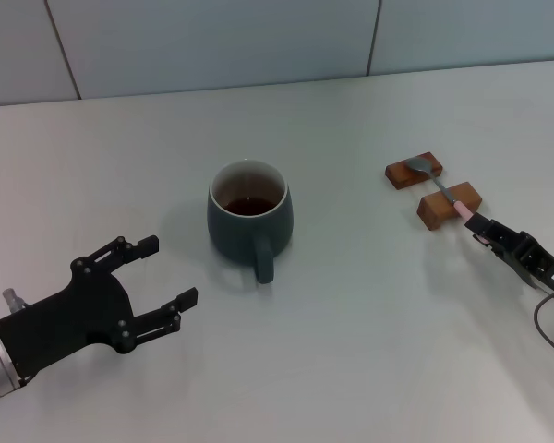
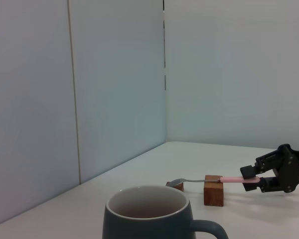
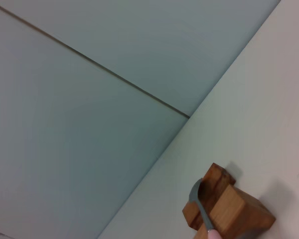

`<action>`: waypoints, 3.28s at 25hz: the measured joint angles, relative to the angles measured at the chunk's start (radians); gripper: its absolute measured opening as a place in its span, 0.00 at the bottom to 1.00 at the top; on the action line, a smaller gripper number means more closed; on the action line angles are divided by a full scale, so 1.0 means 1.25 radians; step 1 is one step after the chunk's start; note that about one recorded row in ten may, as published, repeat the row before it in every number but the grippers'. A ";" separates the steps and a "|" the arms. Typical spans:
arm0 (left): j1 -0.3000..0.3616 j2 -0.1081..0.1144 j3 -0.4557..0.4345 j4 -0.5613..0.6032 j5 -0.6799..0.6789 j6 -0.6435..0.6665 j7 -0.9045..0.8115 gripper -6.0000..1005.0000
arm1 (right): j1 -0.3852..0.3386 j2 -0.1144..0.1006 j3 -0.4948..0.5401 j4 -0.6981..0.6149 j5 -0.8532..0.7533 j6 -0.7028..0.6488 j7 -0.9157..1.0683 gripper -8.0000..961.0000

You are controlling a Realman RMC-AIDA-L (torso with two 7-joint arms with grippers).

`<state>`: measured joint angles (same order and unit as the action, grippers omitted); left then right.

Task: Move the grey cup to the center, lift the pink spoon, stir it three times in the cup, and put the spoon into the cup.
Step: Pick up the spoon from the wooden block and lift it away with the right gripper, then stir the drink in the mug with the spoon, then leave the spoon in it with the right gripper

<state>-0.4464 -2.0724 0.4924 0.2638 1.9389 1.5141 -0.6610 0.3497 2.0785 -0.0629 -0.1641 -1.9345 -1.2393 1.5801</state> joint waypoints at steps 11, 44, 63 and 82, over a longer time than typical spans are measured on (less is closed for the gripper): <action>0.005 0.000 -0.001 0.003 0.000 0.001 0.001 0.84 | 0.003 -0.001 -0.012 0.001 0.001 0.004 -0.015 0.21; -0.003 0.000 -0.005 0.001 0.000 0.015 0.001 0.84 | 0.042 0.002 -0.316 -0.954 -0.025 -0.455 0.439 0.14; -0.013 0.000 -0.006 0.004 0.000 0.013 0.000 0.84 | 0.360 -0.060 -0.662 -1.237 -0.369 -0.625 0.817 0.14; -0.014 0.001 -0.001 0.005 0.000 0.010 -0.005 0.84 | 0.595 -0.054 -0.735 -0.914 -0.547 -0.572 0.835 0.14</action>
<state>-0.4636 -2.0708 0.4911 0.2700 1.9389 1.5272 -0.6673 1.0930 2.0107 -0.9814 -1.3063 -2.6188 -1.9542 2.6235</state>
